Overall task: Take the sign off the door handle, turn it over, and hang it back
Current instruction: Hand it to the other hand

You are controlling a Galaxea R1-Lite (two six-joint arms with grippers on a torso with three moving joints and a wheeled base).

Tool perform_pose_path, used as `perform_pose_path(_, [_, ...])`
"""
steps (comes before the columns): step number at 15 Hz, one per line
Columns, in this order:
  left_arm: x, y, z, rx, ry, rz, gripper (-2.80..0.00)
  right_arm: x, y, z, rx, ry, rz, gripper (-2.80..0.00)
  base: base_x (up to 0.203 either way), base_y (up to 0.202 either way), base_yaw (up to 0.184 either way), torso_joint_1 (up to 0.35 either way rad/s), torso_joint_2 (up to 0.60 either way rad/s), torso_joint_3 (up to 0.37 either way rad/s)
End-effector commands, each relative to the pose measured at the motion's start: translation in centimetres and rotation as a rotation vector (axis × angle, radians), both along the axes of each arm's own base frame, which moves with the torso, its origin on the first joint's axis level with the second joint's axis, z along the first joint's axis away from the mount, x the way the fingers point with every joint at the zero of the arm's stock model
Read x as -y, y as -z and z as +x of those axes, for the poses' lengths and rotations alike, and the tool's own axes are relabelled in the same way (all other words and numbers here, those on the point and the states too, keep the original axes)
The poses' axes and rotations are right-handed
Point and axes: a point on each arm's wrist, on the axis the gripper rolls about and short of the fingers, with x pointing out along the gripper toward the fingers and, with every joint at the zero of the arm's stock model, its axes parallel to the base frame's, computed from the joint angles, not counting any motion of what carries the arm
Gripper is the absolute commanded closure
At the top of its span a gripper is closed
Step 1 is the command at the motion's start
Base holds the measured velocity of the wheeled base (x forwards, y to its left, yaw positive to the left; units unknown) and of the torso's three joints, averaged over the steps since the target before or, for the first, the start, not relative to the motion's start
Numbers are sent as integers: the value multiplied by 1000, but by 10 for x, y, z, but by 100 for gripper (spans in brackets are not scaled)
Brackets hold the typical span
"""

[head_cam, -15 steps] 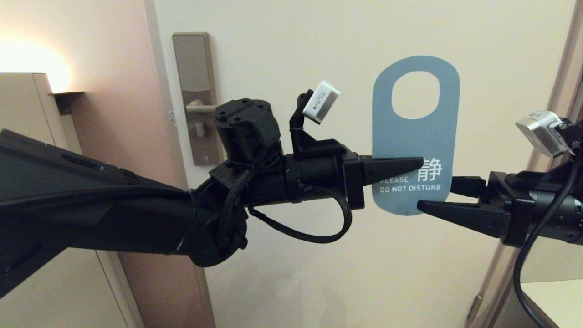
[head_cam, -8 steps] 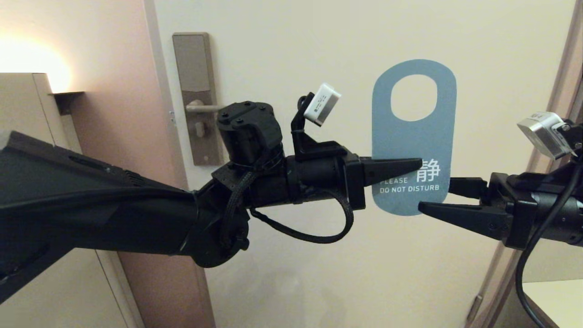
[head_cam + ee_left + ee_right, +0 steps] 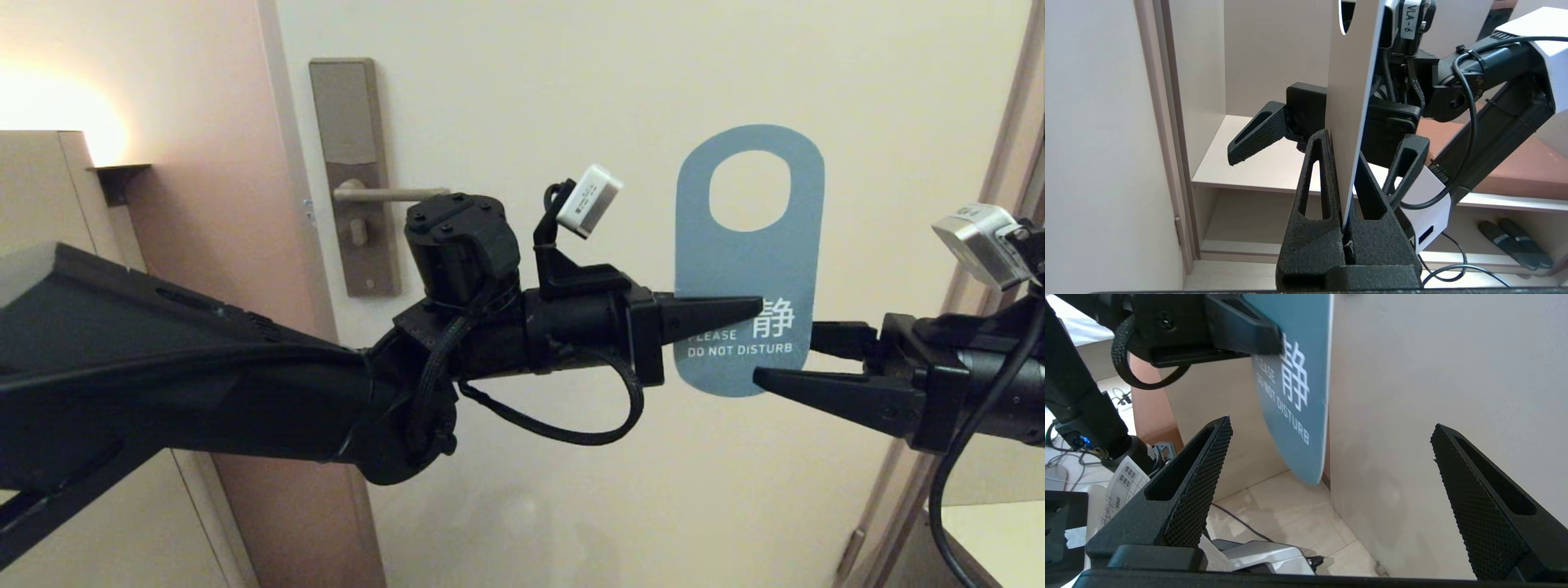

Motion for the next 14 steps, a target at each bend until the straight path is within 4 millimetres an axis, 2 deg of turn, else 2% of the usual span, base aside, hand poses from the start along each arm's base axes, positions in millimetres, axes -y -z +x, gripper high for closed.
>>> perform_pose_path(1, [0,0,0,-1,5,-2,0,0,-2,-1,10,-7,4,-280,0,0,0,0,0,0])
perform_pose_path(10, [3,7,2,-5,6,7,0,-7,-5,-5,24,-46,9,-280,0,0,0,0,0,0])
perform_pose_path(14, [4,11,4,31,9,-40,0,-8,-6,-7,29,-55,10,-280,0,0,0,0,0,0])
